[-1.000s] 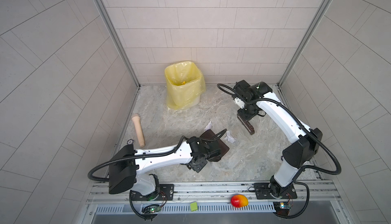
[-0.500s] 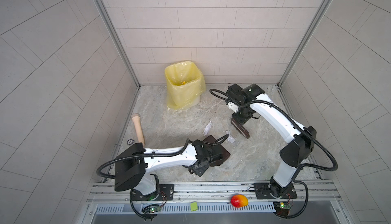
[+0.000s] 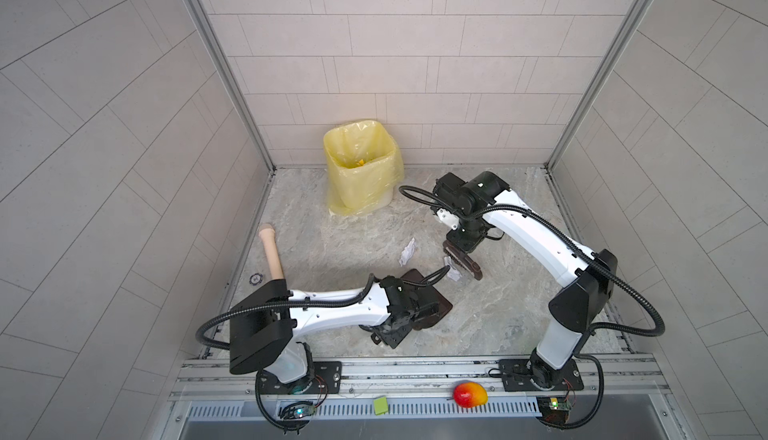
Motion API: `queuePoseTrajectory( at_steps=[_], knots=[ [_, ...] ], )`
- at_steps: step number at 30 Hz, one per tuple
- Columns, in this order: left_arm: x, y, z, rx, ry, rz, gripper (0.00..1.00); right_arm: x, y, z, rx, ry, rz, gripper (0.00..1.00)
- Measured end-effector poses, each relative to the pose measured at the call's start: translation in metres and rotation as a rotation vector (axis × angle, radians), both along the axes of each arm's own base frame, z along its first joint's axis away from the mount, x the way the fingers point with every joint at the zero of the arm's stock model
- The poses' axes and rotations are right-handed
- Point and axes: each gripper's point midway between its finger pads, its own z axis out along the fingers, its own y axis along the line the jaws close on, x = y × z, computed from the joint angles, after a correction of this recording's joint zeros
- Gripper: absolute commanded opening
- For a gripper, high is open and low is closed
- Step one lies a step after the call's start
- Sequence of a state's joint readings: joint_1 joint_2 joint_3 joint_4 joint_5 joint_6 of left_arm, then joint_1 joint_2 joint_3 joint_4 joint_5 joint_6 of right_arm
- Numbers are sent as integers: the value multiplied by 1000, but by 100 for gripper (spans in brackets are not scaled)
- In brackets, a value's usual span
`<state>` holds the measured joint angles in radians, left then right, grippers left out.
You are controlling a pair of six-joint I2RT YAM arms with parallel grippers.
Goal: Sweep away the paper scraps from the table
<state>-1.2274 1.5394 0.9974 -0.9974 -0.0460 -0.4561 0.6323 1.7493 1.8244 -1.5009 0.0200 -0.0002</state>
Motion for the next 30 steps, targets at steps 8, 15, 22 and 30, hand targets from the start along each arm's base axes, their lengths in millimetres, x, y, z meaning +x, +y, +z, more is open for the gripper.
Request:
queuePoseTrajectory(
  at_steps=[8, 15, 22, 30],
  knots=[
    [0, -1, -2, -3, 2, 0, 0, -18, 13, 6, 39, 20, 23, 0],
    [0, -3, -3, -11, 5, 0, 0, -17, -1, 14, 8, -11, -16, 0],
    [-2, -4, -4, -13, 15, 0, 0, -4, -31, 19, -75, -51, -80, 0],
    [-2, -5, -4, -14, 16, -1, 0, -7, -33, 0, -117, -9, -74, 0]
  ],
)
